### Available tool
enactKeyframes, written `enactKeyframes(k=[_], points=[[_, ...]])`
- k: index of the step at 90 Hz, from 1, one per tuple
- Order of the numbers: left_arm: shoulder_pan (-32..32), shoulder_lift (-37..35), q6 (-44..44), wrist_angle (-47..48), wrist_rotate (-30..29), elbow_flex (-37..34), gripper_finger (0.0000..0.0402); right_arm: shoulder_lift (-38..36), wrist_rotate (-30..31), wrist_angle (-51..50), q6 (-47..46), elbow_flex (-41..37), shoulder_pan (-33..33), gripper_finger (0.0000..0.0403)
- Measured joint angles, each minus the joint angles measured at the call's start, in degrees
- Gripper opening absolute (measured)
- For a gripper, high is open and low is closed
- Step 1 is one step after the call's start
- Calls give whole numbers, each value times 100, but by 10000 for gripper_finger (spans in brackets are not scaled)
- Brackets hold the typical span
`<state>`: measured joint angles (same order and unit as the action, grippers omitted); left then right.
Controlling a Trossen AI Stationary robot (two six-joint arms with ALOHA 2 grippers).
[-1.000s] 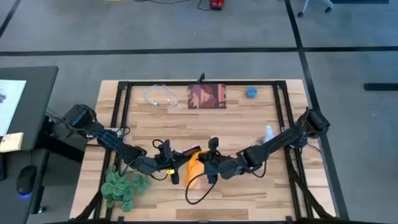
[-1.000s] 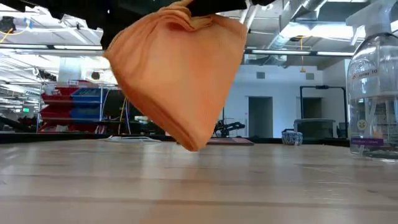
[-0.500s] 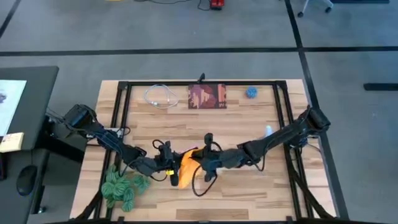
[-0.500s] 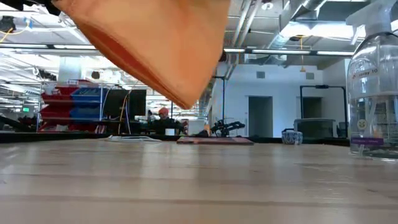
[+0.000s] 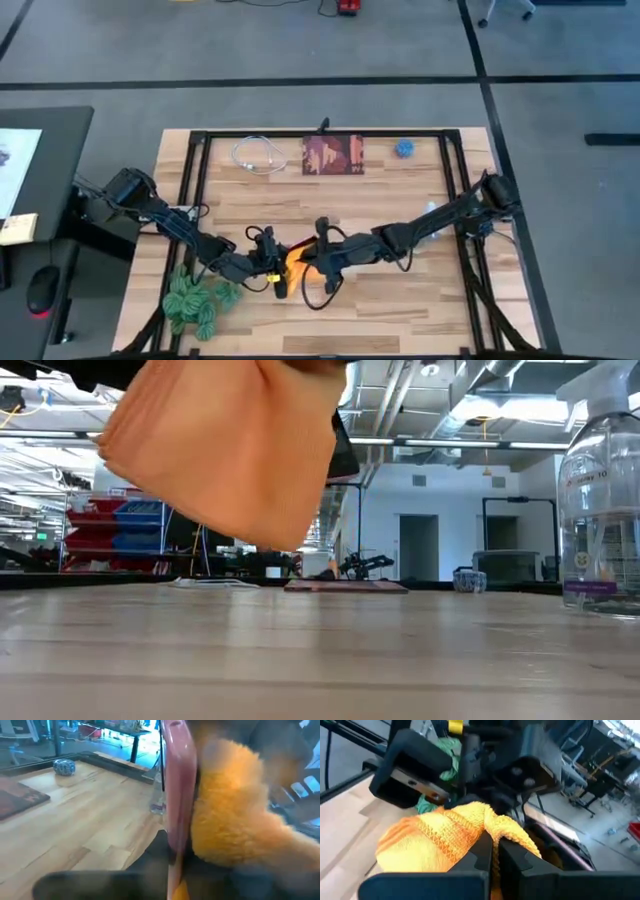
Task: Apply microfiber cloth
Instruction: Wipe the front of the pink cellphone using microfiber cloth
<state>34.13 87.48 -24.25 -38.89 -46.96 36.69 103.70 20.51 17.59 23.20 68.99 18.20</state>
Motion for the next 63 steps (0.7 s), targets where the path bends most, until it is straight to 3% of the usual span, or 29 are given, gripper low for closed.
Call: enactKeyframes(k=[42,63], points=[[59,0,37,51,-71,5,7,-63,960,-1596,-679,-28,438,0],[67,-35,41,-75,-134,28,7,-87,1170,-1631,-630,-48,517,0]])
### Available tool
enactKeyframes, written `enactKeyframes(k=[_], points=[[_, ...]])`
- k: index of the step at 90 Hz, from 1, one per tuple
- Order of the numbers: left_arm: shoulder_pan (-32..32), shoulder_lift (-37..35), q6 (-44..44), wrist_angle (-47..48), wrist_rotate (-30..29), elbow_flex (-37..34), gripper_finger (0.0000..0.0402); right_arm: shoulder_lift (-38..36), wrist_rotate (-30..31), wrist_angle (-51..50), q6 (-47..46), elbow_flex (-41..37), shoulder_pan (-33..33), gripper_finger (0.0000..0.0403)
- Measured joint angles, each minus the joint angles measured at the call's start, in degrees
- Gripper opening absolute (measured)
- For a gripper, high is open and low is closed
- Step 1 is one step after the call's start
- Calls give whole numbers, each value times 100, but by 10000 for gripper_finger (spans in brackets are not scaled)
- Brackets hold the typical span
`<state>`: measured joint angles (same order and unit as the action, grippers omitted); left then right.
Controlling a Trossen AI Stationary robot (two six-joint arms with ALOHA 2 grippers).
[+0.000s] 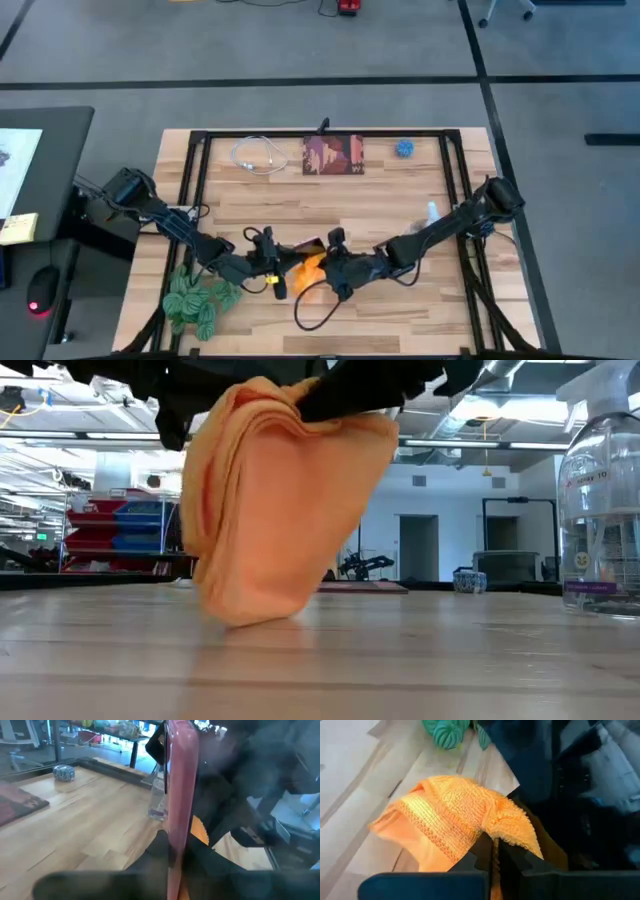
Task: Apply microfiber cloth
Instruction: Wipe the front of the pink cellphone using microfiber cloth
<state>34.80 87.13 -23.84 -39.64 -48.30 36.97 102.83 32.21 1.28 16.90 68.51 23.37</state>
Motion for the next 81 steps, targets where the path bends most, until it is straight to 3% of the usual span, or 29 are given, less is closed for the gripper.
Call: enactKeyframes(k=[14,47,81], points=[[-2,-7,-24,-36,-11,4,7,-135,364,351,424,-7,34,0],[0,0,-32,-40,143,11,7,-523,525,1476,1243,22,5,0],[0,18,42,5,116,-9,7,-518,395,984,892,28,-28,0]])
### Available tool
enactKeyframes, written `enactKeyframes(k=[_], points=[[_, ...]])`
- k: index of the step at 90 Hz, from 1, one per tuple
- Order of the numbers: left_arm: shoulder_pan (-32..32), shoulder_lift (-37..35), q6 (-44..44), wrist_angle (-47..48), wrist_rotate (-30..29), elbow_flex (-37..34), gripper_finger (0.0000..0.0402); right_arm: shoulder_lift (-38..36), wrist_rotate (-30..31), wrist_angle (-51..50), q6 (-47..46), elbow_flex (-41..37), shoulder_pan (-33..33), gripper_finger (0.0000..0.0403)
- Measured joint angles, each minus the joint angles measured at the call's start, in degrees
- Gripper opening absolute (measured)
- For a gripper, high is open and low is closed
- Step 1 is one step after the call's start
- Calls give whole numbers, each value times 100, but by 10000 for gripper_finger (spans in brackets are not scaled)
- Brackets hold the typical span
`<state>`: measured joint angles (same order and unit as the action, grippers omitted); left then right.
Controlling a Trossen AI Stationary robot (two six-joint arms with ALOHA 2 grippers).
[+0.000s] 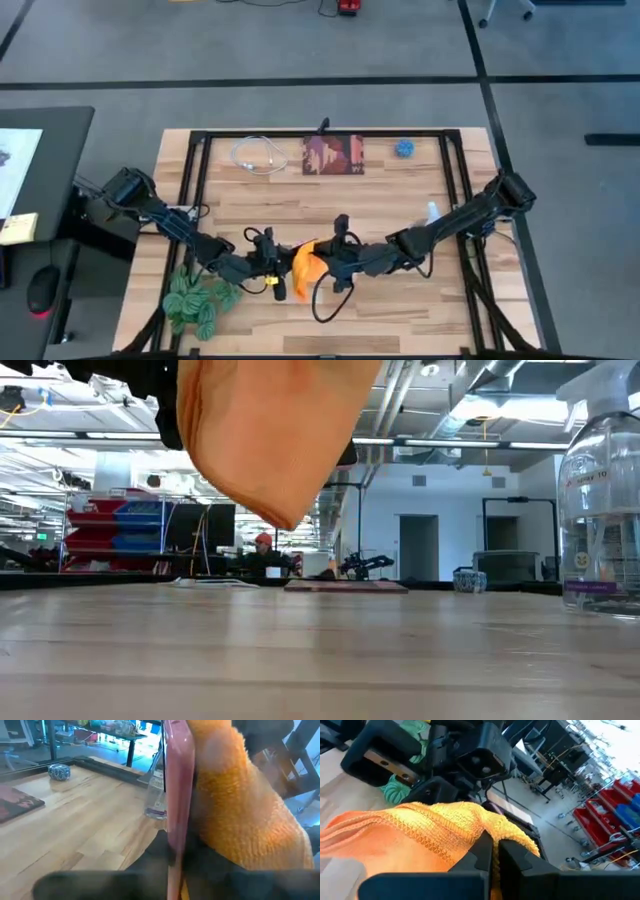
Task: Apply microfiber cloth
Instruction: Wipe the front of the pink cellphone using microfiber cloth
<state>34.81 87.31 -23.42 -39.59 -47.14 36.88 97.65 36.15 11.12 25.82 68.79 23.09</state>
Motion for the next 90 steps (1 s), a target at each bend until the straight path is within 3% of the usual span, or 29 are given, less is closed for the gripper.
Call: enactKeyframes(k=[21,90], points=[[-2,6,112,-94,-52,-9,7,170,-295,-439,-500,7,-32,0],[22,0,195,-151,-185,-2,7,681,-398,-1683,-1639,-10,104,0]])
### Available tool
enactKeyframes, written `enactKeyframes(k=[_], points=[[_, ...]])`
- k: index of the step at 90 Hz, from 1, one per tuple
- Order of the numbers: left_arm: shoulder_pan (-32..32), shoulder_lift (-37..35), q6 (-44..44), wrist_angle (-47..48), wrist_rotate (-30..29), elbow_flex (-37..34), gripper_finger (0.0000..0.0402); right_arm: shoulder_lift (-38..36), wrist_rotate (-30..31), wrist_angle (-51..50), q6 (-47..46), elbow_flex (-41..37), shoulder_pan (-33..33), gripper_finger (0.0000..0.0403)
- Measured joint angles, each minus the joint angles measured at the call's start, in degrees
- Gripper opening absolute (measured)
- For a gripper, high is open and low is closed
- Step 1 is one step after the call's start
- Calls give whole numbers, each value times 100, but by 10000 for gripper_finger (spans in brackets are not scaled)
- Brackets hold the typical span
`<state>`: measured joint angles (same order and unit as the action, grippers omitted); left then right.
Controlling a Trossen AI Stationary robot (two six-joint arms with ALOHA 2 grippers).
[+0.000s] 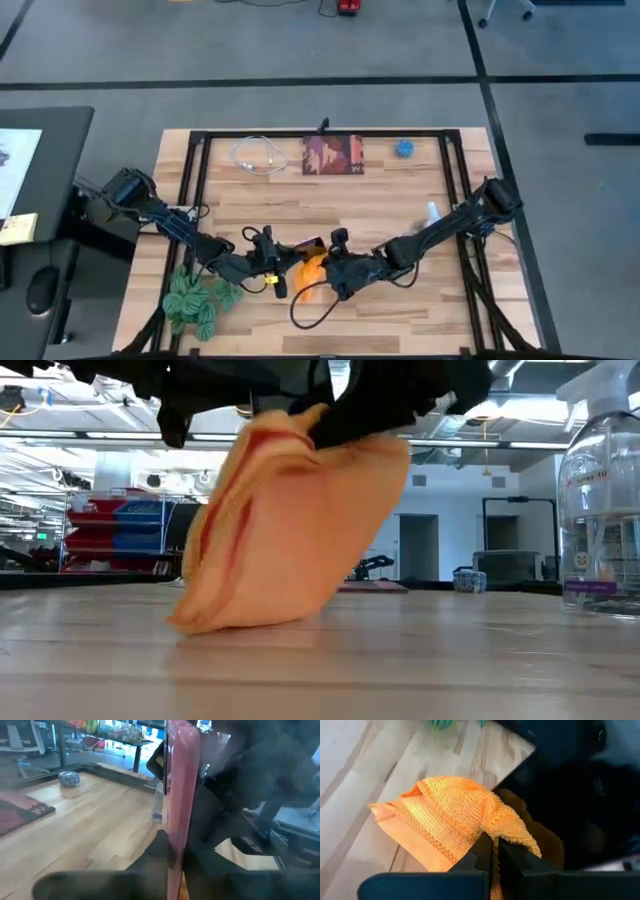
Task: Apply microfiber cloth
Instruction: Wipe the front of the pink cellphone using microfiber cloth
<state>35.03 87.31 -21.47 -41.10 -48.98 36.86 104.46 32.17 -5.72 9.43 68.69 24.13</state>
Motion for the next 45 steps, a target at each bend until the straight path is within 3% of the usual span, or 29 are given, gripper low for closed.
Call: enactKeyframes(k=[23,45], points=[[23,-14,-30,-77,141,16,7,8,-272,-552,-390,-14,243,0],[31,-17,-39,-50,116,22,7,5,-578,-1467,-1476,-16,594,0]])
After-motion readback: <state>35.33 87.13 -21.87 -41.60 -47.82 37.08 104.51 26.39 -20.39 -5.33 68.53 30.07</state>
